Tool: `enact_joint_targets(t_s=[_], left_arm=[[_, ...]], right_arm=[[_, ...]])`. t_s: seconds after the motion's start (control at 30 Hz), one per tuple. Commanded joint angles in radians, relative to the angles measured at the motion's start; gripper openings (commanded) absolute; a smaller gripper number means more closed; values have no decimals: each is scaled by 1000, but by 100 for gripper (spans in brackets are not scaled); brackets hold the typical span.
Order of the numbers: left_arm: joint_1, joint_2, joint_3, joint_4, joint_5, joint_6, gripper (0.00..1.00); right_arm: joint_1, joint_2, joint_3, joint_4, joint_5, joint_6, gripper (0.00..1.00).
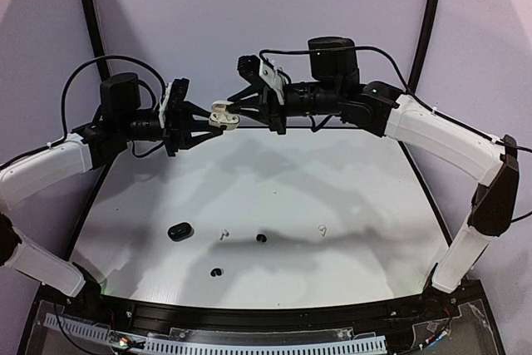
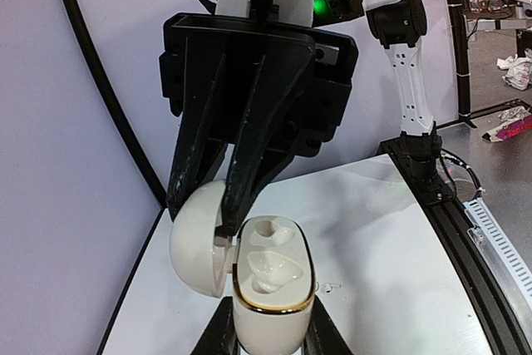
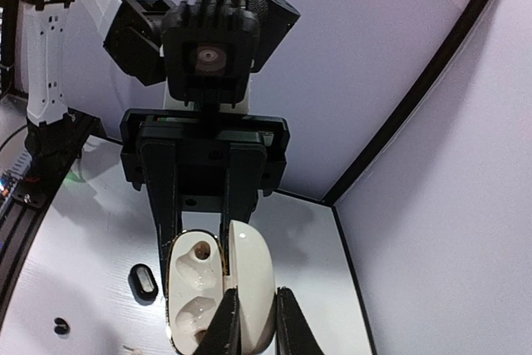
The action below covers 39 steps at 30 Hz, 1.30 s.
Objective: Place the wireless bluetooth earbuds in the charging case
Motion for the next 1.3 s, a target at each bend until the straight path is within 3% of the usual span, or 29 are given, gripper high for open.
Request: enact_joint_targets(t_s=[0.0, 0.23, 0.53, 0.73, 0.9, 1.07, 1.13, 1.27], left_arm=[[-4, -30, -14, 24, 34, 29, 1], [-4, -45, -85, 57, 69, 97, 1], [-4, -34, -106, 67, 106, 113, 1], [-4, -13, -159, 232, 74, -190, 1], [-4, 1, -196, 330, 67, -297, 1], [-4, 15, -214, 380, 46, -366, 1], [-4, 16, -239, 429, 14, -404, 1], [-5, 16, -329, 591, -60, -483, 1]], right_arm=[[-3, 5, -16, 69, -19, 75, 18], [-42, 8, -86, 137, -139, 199, 34], [-59, 36, -41, 56, -149, 241, 40], [-77, 20, -37, 102, -326, 304, 56], [-105, -6, -39, 183, -401, 397, 64], [-123, -39, -65, 251, -366, 458, 69], [-135, -52, -62, 234, -266, 539, 77], [-219, -79, -65, 83, -34, 772, 74]])
